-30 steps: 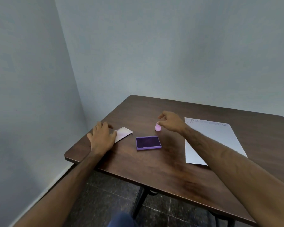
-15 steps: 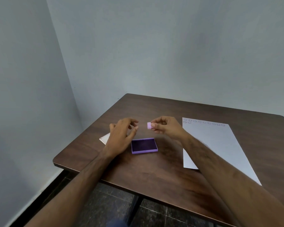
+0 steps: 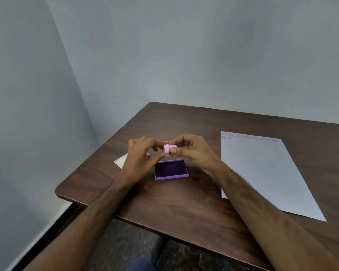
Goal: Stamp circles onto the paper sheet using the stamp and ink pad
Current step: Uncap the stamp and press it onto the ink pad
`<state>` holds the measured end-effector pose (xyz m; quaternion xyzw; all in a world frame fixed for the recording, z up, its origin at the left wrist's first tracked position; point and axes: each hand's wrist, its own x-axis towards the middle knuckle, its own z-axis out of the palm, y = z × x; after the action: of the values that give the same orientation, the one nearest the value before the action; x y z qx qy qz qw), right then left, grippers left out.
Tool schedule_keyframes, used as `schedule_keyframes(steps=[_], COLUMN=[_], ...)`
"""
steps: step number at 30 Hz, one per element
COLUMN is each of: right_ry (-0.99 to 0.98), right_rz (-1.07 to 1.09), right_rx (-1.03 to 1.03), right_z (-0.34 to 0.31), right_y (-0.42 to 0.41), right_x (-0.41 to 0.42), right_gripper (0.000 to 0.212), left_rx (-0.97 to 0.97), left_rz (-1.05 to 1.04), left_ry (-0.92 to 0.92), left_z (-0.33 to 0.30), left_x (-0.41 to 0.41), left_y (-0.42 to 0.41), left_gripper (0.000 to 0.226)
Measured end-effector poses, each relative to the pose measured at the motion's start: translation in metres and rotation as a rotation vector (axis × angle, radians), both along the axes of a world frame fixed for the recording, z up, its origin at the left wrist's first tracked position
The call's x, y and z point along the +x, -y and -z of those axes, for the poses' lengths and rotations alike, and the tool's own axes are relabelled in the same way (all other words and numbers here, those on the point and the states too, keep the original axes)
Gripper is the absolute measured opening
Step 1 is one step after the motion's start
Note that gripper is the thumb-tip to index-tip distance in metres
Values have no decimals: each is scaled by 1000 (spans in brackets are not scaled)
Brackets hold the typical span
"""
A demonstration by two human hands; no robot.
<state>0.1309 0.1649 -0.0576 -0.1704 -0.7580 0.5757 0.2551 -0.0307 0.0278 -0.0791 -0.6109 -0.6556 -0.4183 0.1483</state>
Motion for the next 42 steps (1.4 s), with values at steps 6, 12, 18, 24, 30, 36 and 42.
schedule_keyframes(steps=[6, 12, 18, 24, 30, 36, 42], right_ry=[-66, -110, -42, 43, 181, 259, 373], right_rz=[111, 226, 169, 111, 0, -48, -96], right_rx=[-59, -143, -70, 67, 367, 611, 651], right_z=[0, 4, 1, -1, -7, -14, -15], right_y=[-4, -10, -5, -6, -2, 3, 4], right_x=[4, 11, 13, 16, 20, 27, 26], right_gripper=[22, 25, 17, 20, 16, 10, 11], left_rx=[61, -127, -291, -341, -275, -394, -398], left_rz=[-50, -233, -334, -419, -146, -31, 22], left_ry=[213, 91, -53, -118, -76, -95, 63], left_z=[-1, 2, 3, 8, 1, 6, 11], left_x=[-8, -6, -3, -5, 12, 15, 9], left_y=[-3, -6, -7, -7, 19, 36, 32], left_gripper=[24, 19, 19, 31, 36, 79, 81])
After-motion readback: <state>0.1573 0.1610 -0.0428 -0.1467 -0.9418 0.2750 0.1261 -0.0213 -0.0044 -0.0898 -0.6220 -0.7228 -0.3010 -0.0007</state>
